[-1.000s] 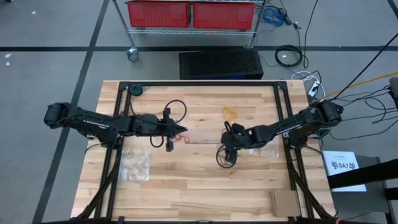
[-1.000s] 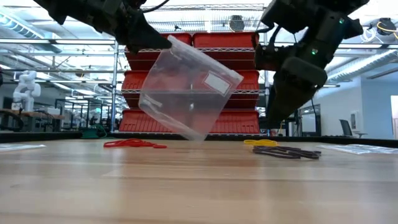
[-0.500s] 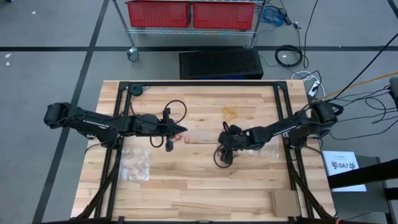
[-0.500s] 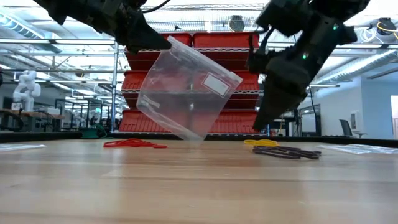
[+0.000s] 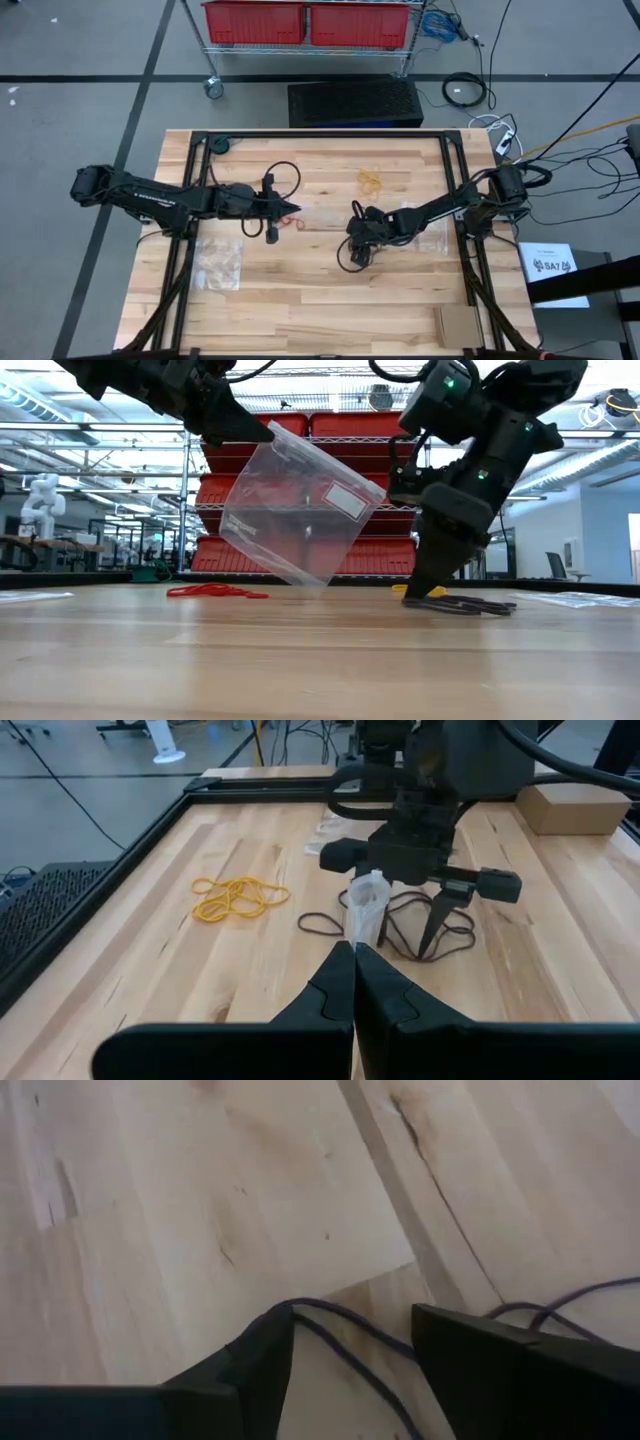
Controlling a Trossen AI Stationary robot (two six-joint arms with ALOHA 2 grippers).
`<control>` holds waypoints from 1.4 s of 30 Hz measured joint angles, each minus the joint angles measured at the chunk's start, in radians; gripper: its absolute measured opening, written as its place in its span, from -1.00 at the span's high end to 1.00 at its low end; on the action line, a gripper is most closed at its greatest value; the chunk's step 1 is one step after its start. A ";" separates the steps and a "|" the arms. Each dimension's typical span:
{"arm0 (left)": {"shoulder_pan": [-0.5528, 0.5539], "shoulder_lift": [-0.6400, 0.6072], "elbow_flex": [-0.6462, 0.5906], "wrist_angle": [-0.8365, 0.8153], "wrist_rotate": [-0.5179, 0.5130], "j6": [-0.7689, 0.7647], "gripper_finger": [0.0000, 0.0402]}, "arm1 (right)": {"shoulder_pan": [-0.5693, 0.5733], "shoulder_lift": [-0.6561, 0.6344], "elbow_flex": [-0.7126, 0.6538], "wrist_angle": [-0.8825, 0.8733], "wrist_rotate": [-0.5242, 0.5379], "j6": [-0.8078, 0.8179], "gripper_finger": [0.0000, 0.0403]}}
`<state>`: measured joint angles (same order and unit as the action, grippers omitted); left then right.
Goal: Sort rubber bands
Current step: Put the purple rubber band into the top right transparent zip bag
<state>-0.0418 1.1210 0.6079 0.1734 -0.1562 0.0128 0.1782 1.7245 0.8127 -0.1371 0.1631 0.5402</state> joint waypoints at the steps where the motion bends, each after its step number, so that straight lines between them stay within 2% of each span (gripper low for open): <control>1: 0.000 0.000 0.000 0.000 0.000 0.000 1.00 | 0.005 0.000 0.000 0.000 0.000 0.002 0.13; 4: 0.000 0.000 0.000 0.000 0.000 0.000 1.00 | 0.018 0.001 0.000 -0.003 -0.009 0.007 0.37; 9: 0.000 0.000 0.000 0.000 0.000 0.000 1.00 | 0.038 0.002 0.000 0.002 -0.024 -0.002 0.91; 10: 0.000 0.000 0.000 0.000 0.000 0.000 1.00 | 0.042 0.003 0.005 -0.003 -0.025 -0.011 0.95; 14: 0.000 0.000 0.000 0.000 0.001 0.000 1.00 | 0.055 0.009 0.060 -0.031 -0.069 -0.043 0.97; 19: 0.000 0.000 0.000 0.000 0.001 0.000 1.00 | 0.081 0.008 0.208 -0.113 -0.039 -0.135 0.99; 25: 0.000 0.000 0.000 0.000 0.001 0.000 1.00 | 0.124 0.006 0.457 -0.339 0.137 -0.260 1.00; 33: 0.000 0.000 0.000 0.000 0.002 -0.006 1.00 | 0.165 0.004 0.725 -0.553 0.483 -0.385 1.00; 37: 0.000 0.000 0.000 0.000 0.002 -0.006 1.00 | 0.162 0.004 0.791 -0.577 0.559 -0.461 1.00; 42: 0.000 0.000 0.000 0.000 0.002 -0.006 1.00 | 0.140 0.004 0.801 -0.600 0.611 -0.534 1.00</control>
<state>-0.0418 1.1213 0.6079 0.1739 -0.1543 0.0063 0.3180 1.7283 1.6138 -0.7368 0.7743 0.0058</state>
